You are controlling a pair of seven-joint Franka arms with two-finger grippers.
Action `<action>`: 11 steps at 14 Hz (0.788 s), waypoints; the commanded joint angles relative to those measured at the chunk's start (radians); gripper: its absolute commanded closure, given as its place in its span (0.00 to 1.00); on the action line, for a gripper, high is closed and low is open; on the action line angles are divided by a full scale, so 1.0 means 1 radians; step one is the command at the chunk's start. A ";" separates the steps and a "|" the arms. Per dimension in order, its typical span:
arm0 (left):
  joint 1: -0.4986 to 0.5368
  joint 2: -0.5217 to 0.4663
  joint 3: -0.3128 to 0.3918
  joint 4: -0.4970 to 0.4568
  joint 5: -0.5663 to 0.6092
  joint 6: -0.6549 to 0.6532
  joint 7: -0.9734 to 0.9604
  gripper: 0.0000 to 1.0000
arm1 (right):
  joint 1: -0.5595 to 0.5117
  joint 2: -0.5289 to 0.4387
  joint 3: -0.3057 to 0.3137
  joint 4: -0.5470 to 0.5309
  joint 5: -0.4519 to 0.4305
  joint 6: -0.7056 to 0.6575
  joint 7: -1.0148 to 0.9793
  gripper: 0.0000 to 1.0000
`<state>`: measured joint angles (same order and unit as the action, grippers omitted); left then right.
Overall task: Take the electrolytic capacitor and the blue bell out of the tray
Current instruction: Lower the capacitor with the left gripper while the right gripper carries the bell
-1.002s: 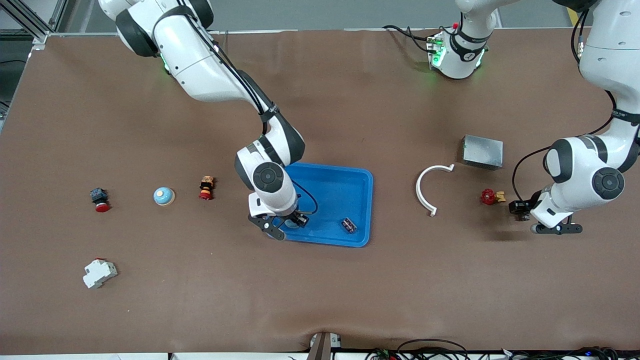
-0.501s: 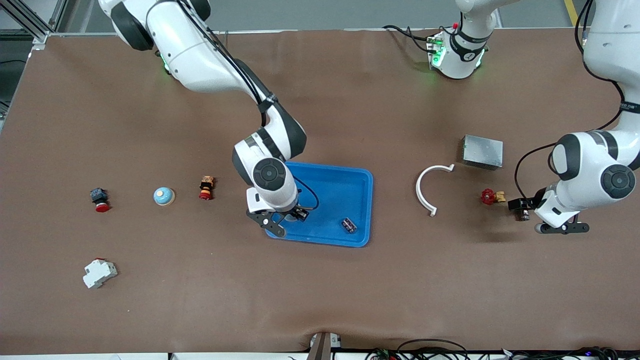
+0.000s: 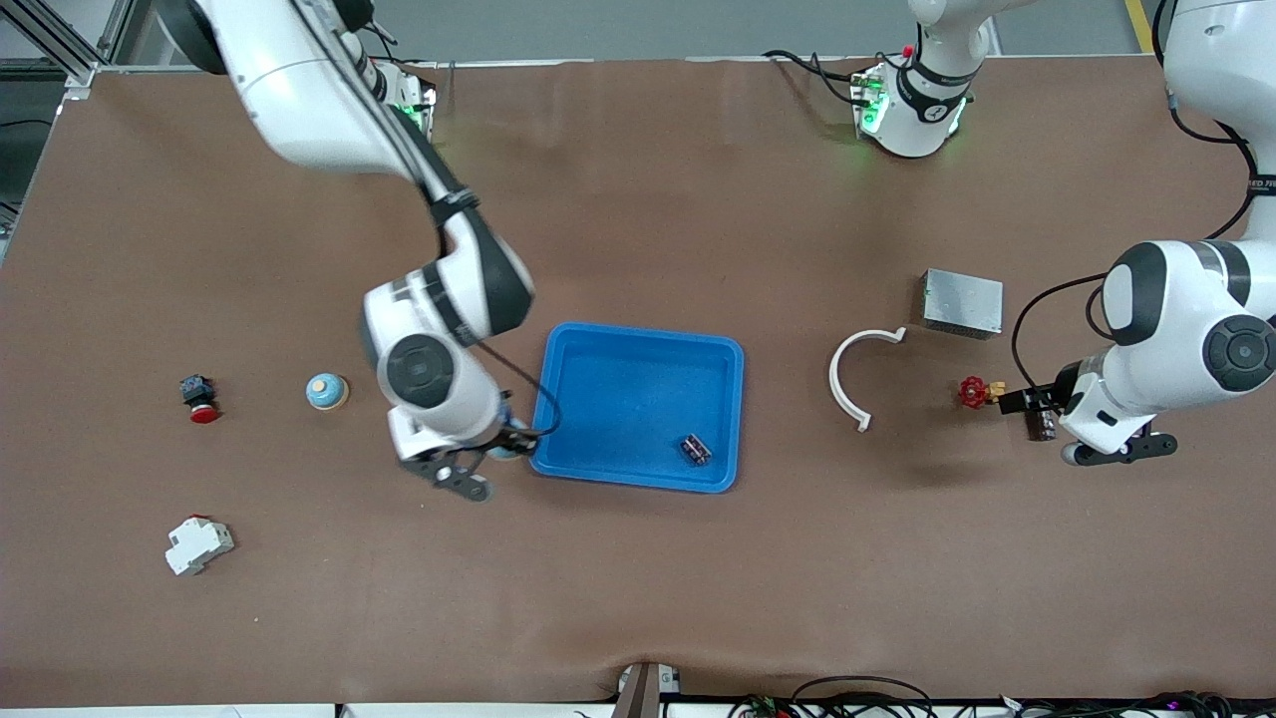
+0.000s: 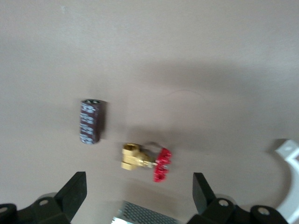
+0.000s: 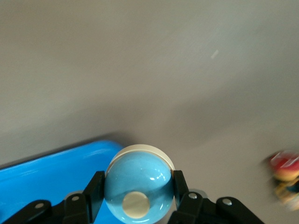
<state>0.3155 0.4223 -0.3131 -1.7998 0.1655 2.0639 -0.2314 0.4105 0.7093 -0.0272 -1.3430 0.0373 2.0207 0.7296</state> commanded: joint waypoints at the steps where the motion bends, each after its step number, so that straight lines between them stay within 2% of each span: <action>1: 0.000 -0.005 -0.056 0.065 -0.023 -0.079 -0.113 0.00 | -0.122 -0.083 0.020 -0.102 0.015 0.004 -0.230 1.00; 6: -0.001 -0.004 -0.171 0.088 -0.023 -0.083 -0.322 0.00 | -0.307 -0.080 0.018 -0.151 0.088 0.026 -0.597 1.00; 8: -0.006 0.003 -0.213 0.106 -0.021 -0.083 -0.409 0.00 | -0.349 -0.082 0.016 -0.179 0.104 0.038 -0.702 1.00; 11: -0.056 0.010 -0.222 0.140 -0.020 -0.083 -0.525 0.00 | -0.392 -0.083 0.015 -0.208 0.104 0.059 -0.804 1.00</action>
<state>0.2879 0.4220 -0.5322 -1.6997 0.1575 2.0023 -0.6968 0.0445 0.6610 -0.0278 -1.4972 0.1183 2.0525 -0.0099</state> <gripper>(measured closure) 0.000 0.366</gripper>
